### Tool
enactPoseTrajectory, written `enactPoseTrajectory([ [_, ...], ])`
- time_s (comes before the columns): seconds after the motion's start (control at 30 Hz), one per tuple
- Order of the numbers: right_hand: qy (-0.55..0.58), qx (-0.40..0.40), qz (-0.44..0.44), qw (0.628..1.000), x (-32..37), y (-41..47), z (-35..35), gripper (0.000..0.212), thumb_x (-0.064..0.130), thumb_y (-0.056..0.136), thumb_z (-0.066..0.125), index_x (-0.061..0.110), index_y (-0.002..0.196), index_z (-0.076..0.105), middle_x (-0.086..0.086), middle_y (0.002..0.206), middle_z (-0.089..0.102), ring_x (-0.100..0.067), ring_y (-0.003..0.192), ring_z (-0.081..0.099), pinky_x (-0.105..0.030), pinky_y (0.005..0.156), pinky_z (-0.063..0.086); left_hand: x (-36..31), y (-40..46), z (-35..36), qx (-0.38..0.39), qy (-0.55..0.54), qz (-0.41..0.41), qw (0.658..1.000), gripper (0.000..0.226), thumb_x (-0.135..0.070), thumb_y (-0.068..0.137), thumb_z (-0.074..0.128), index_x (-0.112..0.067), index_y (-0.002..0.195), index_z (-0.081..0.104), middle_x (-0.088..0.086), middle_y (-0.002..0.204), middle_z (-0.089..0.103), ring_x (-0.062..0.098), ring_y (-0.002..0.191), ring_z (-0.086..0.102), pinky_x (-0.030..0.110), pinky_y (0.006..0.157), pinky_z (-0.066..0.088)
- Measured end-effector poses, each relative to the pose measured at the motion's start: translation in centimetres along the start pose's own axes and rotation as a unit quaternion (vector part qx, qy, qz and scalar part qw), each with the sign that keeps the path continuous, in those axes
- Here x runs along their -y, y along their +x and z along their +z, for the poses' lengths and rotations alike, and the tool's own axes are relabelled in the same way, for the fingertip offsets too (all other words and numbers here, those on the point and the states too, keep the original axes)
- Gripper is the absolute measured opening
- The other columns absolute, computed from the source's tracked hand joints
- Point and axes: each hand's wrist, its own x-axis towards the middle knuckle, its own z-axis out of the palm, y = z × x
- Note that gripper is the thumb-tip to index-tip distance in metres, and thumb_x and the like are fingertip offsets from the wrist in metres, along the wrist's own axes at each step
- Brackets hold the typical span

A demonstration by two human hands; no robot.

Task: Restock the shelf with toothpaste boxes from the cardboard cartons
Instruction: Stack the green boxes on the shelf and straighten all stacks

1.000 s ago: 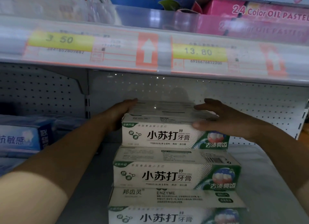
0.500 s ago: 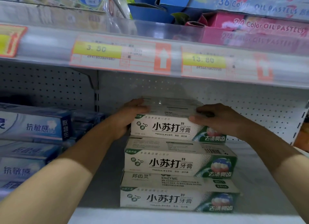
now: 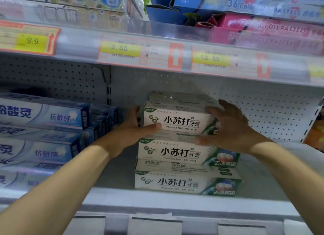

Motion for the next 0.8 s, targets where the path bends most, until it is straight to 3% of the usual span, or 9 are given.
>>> enactPoseTrajectory([
  [0.1, 0.001, 0.019, 0.009, 1.000, 0.2, -0.2, 1.2, 0.122, 0.070, 0.053, 0.072, 0.040, 0.147, -0.001, 0.010, 0.153, -0.022, -0.018, 0.141, -0.025, -0.051, 0.116, -0.005, -0.1, -1.3, 0.8, 0.033, 0.011, 0.003, 0.999, 0.104, -0.036, 0.064, 0.083, -0.033, 0.144, 0.017, -0.015, 0.134, 0.048, 0.007, 0.118, 0.049, 0.028, 0.098, 0.042],
  [0.2, 0.005, -0.012, 0.008, 1.000, 0.2, -0.1, 1.9, 0.122, 0.065, 0.055, 0.075, 0.041, 0.147, -0.001, 0.008, 0.153, -0.021, -0.019, 0.141, -0.025, -0.052, 0.117, -0.003, -0.2, -1.9, 1.4, 0.035, 0.026, -0.002, 0.999, 0.082, -0.016, 0.075, 0.075, -0.032, 0.139, 0.026, -0.013, 0.122, 0.055, 0.004, 0.104, 0.053, 0.018, 0.082, 0.042],
  [0.37, 0.036, -0.045, 0.010, 0.998, 0.3, -0.1, 2.2, 0.119, 0.058, 0.056, 0.078, 0.037, 0.148, 0.005, 0.007, 0.154, -0.014, -0.019, 0.142, -0.019, -0.049, 0.118, 0.004, -0.2, -1.7, 1.7, 0.027, 0.031, -0.006, 0.999, 0.052, -0.014, 0.080, 0.071, -0.035, 0.115, 0.038, -0.017, 0.106, 0.058, -0.006, 0.089, 0.053, 0.009, 0.069, 0.043],
  [0.5, 0.034, -0.068, 0.032, 0.997, 0.3, -0.6, 2.6, 0.123, 0.062, 0.056, 0.076, 0.032, 0.149, 0.003, 0.005, 0.154, -0.018, -0.020, 0.141, -0.022, -0.046, 0.117, -0.001, 0.0, -1.8, 2.1, 0.021, 0.024, -0.004, 0.999, 0.040, -0.014, 0.082, 0.069, -0.039, 0.095, 0.042, -0.022, 0.097, 0.056, -0.010, 0.084, 0.051, 0.009, 0.065, 0.042],
  [0.7, 0.093, -0.137, 0.063, 0.984, -0.3, -3.1, 3.1, 0.115, 0.060, 0.065, 0.071, 0.025, 0.150, 0.002, 0.003, 0.154, -0.017, -0.021, 0.142, -0.018, -0.046, 0.118, 0.004, 0.6, -3.8, 2.4, -0.014, 0.015, -0.010, 1.000, 0.036, -0.026, 0.080, 0.071, -0.038, 0.098, 0.041, -0.022, 0.097, 0.058, -0.006, 0.088, 0.055, 0.011, 0.066, 0.043],
  [0.8, 0.118, -0.122, 0.096, 0.981, -0.8, -4.3, 3.1, 0.112, 0.054, 0.068, 0.072, 0.022, 0.149, 0.002, -0.001, 0.154, -0.006, -0.022, 0.143, -0.006, -0.043, 0.118, 0.010, 0.8, -5.2, 2.7, -0.012, 0.036, -0.013, 0.999, 0.044, -0.024, 0.079, 0.073, -0.040, 0.106, 0.042, -0.020, 0.103, 0.060, -0.003, 0.094, 0.056, 0.015, 0.074, 0.045],
])
